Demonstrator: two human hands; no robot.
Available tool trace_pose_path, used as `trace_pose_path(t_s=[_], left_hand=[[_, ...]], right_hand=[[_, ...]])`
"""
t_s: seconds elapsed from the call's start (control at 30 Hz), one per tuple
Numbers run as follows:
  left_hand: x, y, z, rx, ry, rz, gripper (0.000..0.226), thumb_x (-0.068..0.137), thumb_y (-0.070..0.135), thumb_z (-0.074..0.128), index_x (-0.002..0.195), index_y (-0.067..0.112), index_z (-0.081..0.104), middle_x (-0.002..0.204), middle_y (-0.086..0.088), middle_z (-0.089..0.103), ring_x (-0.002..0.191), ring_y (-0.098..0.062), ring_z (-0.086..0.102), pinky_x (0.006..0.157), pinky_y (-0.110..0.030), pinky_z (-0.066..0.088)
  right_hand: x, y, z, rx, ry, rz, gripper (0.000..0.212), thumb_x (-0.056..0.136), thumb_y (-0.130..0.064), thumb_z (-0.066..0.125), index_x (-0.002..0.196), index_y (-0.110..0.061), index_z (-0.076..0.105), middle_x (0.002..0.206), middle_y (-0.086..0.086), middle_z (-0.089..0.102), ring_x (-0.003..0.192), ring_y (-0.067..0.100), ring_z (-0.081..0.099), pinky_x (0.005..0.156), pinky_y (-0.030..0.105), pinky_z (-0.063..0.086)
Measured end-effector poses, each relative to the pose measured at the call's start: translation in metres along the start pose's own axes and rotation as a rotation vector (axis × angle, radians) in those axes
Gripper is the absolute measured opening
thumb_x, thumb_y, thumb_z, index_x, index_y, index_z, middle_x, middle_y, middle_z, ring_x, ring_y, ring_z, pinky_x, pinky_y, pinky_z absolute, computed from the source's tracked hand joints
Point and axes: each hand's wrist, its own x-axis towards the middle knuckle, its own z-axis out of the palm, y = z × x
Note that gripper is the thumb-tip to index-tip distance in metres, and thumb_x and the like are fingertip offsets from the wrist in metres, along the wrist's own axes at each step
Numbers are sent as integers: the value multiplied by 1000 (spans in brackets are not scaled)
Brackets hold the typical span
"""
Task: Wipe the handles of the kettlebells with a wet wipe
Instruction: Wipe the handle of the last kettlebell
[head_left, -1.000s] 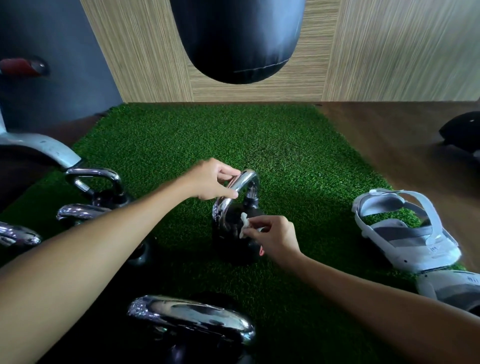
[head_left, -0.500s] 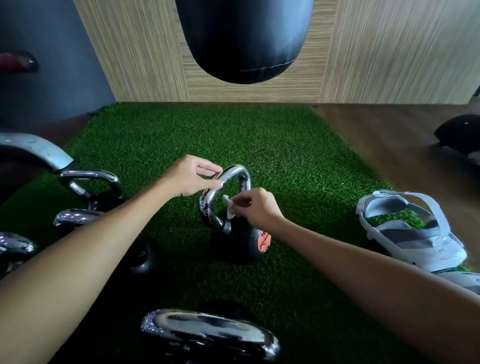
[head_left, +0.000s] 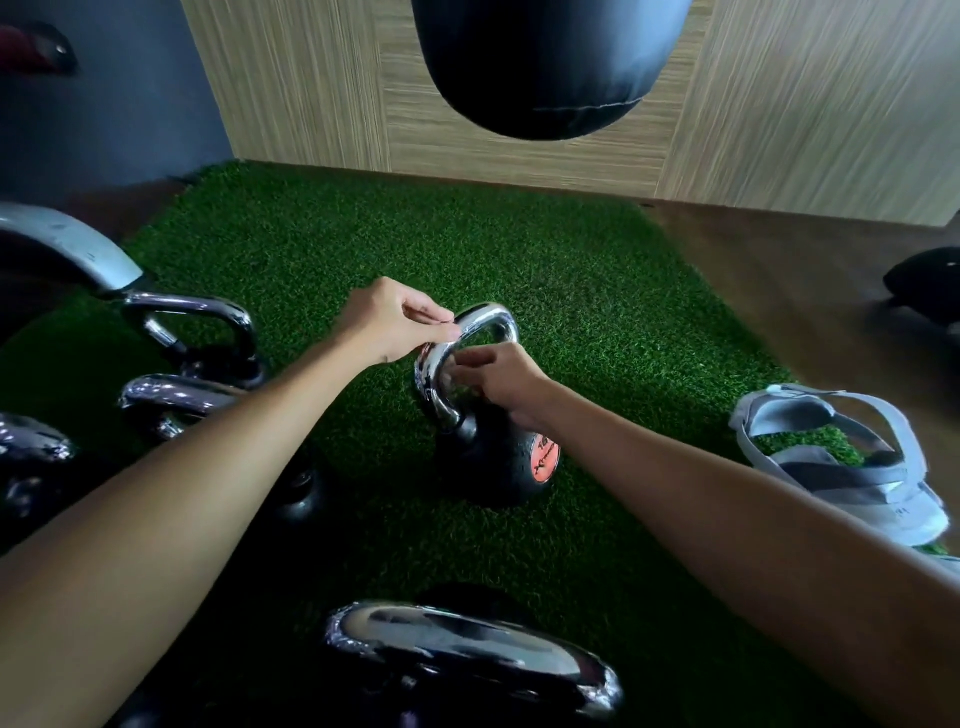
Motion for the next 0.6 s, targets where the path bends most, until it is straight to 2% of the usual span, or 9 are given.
trace_pose_path(t_s=[0.07,0.17,0.23,0.3,0.37,0.4,0.47,0.53,0.6], left_hand=[[2,0,0,17,4,14,30,75,56,83,100,41,78,87,24,71,76,10,57,54,-13,36],[5,-5,-1,3,-6,15,32,75,53,84,103,38,79,91,21,72,78,11,55,57,-10,35],[7,-12,0,-34,0,9,31,74,52,85,100,37,80,93,21,74,83,10,59,59,-9,37],[7,-18,1,-54,13,23,30,74,51,86,100,37,80,92,21,75,81,13,60,57,-3,37],[7,-20,2,-67,13,42,30,76,50,85,103,36,80,92,20,76,81,15,60,59,-1,37],[7,-20,3,-76,8,43,31,76,50,85,104,36,80,93,20,76,82,15,60,62,-2,37],[6,-21,3,-92,3,39,32,77,50,84,105,37,79,94,21,76,84,16,60,65,-4,37],[4,-22,3,-87,5,36,33,76,52,84,105,38,79,94,22,76,85,16,60,65,-5,37],[4,-21,3,-74,10,44,32,76,53,84,105,38,79,92,22,76,84,15,61,63,-4,38]], right_hand=[[0,1,1,41,24,12,19,83,-11,80,99,-16,72,110,10,73,96,19,67,89,35,57],[1,6,3,5,60,-31,16,73,-18,86,83,-23,75,100,8,77,103,27,71,97,43,55],[5,4,5,3,114,-73,16,73,-19,87,83,-24,76,94,2,78,101,23,72,95,37,56],[10,-1,4,18,245,-96,14,77,-22,86,78,-28,73,78,-13,75,79,2,69,82,22,55],[16,-3,3,-20,418,-99,13,79,-29,86,73,-31,74,71,-19,72,62,-5,61,64,17,52],[19,-2,4,-40,467,-98,10,79,-31,86,77,-30,76,76,-16,75,65,-1,63,64,19,53],[24,5,9,-56,458,-111,10,80,-30,86,77,-29,77,79,-13,75,74,7,69,70,25,60],[23,11,15,-96,446,-132,8,81,-28,85,83,-25,79,76,-14,73,73,6,70,64,17,57],[26,12,14,-160,529,-166,12,82,-26,85,93,-21,81,82,-12,76,70,0,68,59,9,50]])
